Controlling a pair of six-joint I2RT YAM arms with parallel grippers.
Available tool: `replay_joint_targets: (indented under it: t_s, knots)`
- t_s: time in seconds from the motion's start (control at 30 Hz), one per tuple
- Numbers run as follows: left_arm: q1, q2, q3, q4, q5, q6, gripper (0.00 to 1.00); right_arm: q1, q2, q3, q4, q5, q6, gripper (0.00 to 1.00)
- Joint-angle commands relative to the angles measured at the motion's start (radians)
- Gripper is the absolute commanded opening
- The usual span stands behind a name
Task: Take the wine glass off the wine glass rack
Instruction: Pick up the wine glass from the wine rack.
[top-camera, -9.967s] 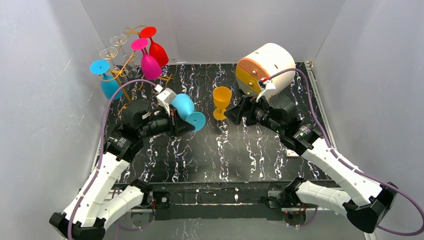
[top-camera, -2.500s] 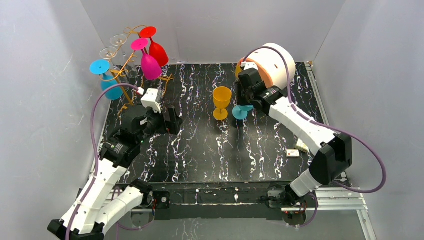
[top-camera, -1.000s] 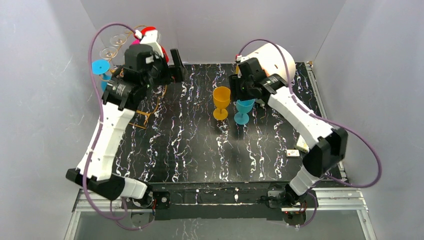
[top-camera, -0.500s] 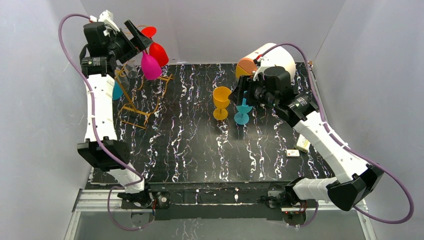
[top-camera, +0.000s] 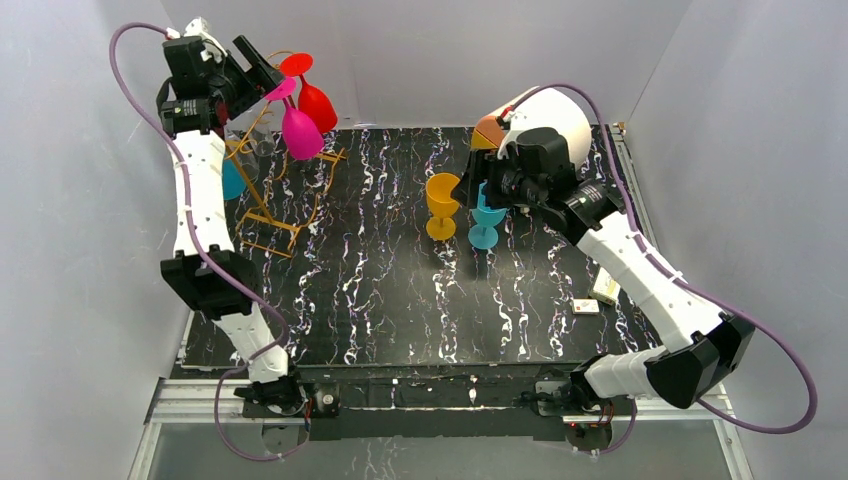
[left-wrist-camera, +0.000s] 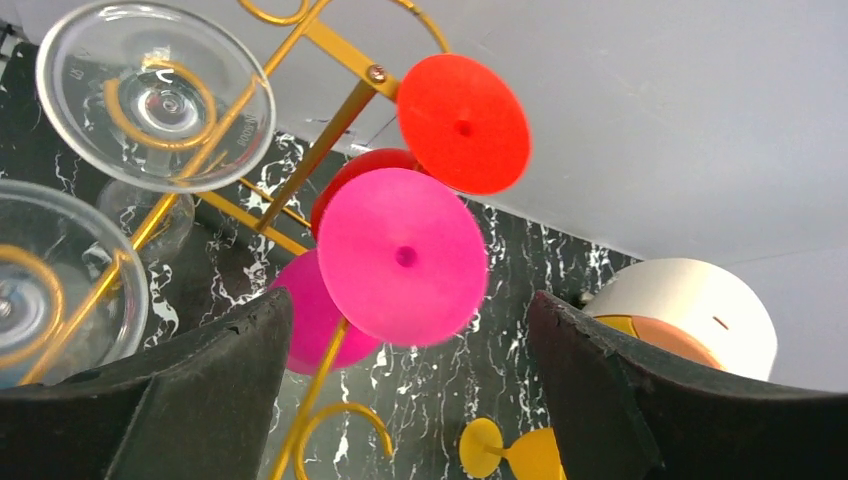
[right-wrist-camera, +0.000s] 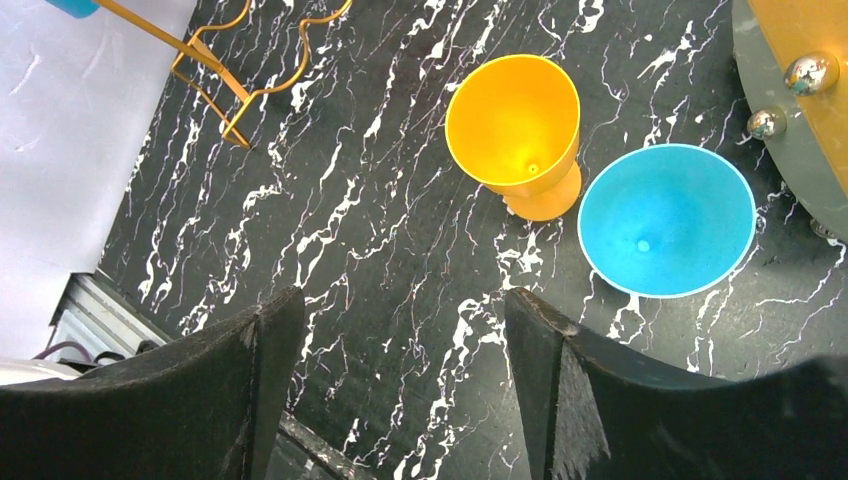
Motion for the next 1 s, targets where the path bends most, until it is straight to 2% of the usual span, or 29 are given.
replay_joint_targets:
  t_s: [0.0, 0.23, 0.7, 0.97]
  knots:
    - [0.010, 0.061, 0.050, -0.016, 0.002, 0.016, 0.83, -0.003, 0.012, 0.071, 0.004, -0.010, -0.032, 0.81]
    - [0.030, 0.091, 0.046, 0.019, 0.026, -0.004, 0.73, -0.003, 0.033, 0.072, -0.022, -0.022, -0.021, 0.83]
    - [0.074, 0.064, -0.072, 0.108, 0.167, -0.079, 0.35, -0.003, 0.088, 0.111, -0.033, -0.082, -0.015, 0.84]
    - [0.095, 0.039, -0.110, 0.184, 0.239, -0.140, 0.29, -0.005, 0.087, 0.102, -0.036, -0.091, 0.001, 0.85]
